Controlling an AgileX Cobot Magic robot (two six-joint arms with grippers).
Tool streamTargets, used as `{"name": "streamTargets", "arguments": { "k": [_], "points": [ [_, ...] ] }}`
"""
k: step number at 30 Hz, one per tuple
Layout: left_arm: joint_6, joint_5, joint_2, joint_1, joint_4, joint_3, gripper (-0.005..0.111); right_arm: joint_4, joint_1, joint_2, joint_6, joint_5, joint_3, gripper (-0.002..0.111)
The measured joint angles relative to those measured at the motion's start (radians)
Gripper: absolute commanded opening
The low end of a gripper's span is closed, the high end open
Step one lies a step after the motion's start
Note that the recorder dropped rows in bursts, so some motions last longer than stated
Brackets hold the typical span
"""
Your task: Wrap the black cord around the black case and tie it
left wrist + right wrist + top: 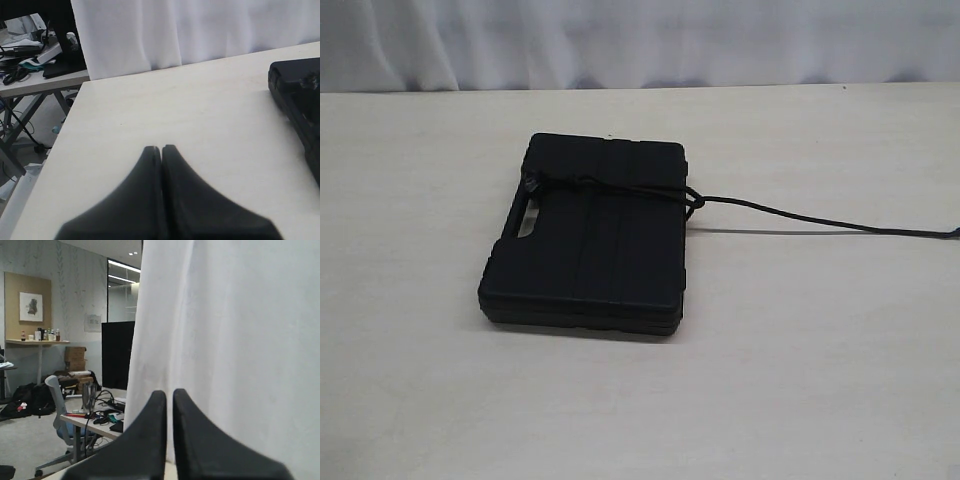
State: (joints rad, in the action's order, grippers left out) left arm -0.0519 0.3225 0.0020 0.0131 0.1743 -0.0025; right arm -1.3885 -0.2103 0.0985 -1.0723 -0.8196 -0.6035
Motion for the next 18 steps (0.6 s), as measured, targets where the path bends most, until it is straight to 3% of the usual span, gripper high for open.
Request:
{"name": "streamTargets", "arguments": {
  "k": [8, 13, 18],
  "points": [
    [0.0, 0.0, 0.0, 0.0, 0.0, 0.0, 0.0, -0.124, 0.289, 0.0, -0.468, 0.152, 0.0, 0.004],
    [0.001, 0.0, 0.0, 0.0, 0.0, 0.0, 0.0, -0.1, 0.388, 0.0, -0.52, 0.209, 0.0, 0.004],
    [0.001, 0.0, 0.0, 0.0, 0.0, 0.0, 0.0, -0.088, 0.408, 0.0, -0.522, 0.217, 0.0, 0.004]
  ]
}}
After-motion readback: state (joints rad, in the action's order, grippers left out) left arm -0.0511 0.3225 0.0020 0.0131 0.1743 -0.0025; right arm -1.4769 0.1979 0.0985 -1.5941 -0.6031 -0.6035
